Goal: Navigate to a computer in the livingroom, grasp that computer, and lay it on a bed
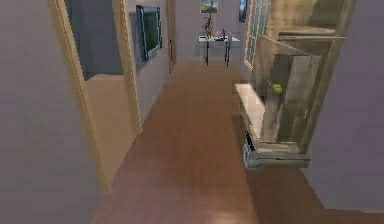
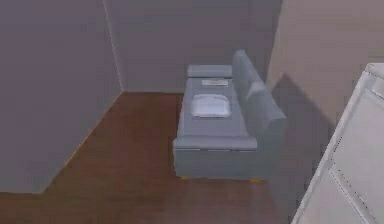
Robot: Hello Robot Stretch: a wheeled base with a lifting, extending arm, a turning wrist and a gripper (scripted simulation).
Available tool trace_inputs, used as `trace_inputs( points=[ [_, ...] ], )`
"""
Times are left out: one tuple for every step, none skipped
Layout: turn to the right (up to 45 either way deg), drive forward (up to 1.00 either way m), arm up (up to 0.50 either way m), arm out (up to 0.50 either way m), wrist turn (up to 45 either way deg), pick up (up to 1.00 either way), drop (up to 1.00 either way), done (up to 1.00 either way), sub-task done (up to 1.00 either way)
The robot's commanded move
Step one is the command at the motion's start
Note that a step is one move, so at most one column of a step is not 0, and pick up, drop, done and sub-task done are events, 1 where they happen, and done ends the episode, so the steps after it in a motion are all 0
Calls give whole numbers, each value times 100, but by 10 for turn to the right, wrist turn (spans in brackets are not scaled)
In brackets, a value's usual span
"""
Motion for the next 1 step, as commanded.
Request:
trace_inputs(
  points=[
    [0, 100, 0, 0, 0, 0, 0, 0, 0]
  ],
)
